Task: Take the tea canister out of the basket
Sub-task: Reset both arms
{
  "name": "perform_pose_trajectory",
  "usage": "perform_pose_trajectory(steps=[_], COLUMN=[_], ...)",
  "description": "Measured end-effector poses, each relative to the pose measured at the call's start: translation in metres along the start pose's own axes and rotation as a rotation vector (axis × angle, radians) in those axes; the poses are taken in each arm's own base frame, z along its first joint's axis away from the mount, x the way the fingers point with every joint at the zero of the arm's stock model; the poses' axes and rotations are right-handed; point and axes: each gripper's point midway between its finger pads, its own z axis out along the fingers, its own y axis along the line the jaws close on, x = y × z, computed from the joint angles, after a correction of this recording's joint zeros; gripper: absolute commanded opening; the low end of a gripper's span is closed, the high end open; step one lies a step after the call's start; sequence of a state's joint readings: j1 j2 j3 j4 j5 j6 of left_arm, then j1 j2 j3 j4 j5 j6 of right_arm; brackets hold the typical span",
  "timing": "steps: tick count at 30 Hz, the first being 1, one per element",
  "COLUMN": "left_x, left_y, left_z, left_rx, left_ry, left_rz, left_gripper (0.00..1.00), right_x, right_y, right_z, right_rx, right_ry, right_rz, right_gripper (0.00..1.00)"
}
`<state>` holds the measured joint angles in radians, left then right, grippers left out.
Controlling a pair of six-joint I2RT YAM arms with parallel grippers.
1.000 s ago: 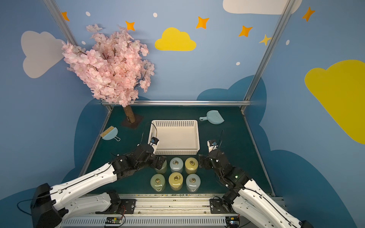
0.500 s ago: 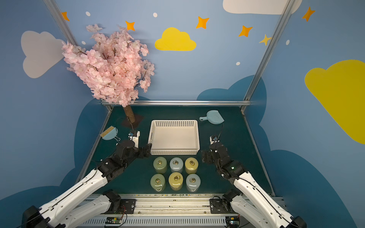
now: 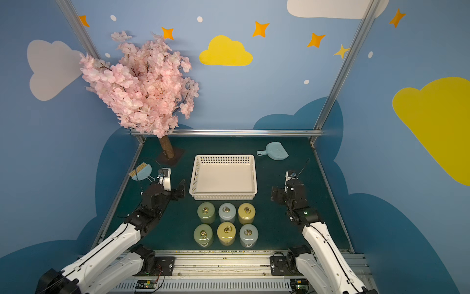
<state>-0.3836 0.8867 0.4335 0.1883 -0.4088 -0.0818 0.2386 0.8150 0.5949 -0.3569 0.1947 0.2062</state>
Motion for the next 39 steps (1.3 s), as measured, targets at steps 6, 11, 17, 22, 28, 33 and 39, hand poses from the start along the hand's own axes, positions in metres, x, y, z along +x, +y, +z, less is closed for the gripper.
perform_pose_trajectory(steps=[6,11,17,22,28,33,39], left_x=[0.002,0.031,0.067,0.082,0.095,0.087,0.075], left_y=[0.023,0.049,0.064,0.073,0.068,0.065,0.063], left_z=[0.021,0.041,0.06,0.076,0.089,0.097,0.101], left_rx=[-0.035,-0.051,-0.034,-0.012,0.021,0.046,0.06], left_ry=[-0.003,0.047,0.101,0.1,0.101,0.098,0.077], left_rz=[0.017,-0.014,-0.05,-0.086,-0.101,-0.099,-0.093], left_gripper=[1.0,1.0,1.0,1.0,1.0,1.0,1.0], right_x=[-0.009,-0.01,-0.006,-0.005,-0.007,-0.012,-0.001], right_y=[-0.013,-0.024,-0.035,-0.04,-0.043,-0.047,-0.048], right_z=[0.006,0.013,0.022,0.027,0.036,0.046,0.071], right_rx=[0.015,0.028,0.041,0.039,0.043,0.05,0.039], right_ry=[-0.052,-0.089,-0.099,-0.142,-0.164,-0.178,-0.12], right_rz=[0.053,0.087,0.099,0.093,0.061,0.038,0.029], right_gripper=[0.99,0.99,0.98,0.98,0.99,0.98,0.99])
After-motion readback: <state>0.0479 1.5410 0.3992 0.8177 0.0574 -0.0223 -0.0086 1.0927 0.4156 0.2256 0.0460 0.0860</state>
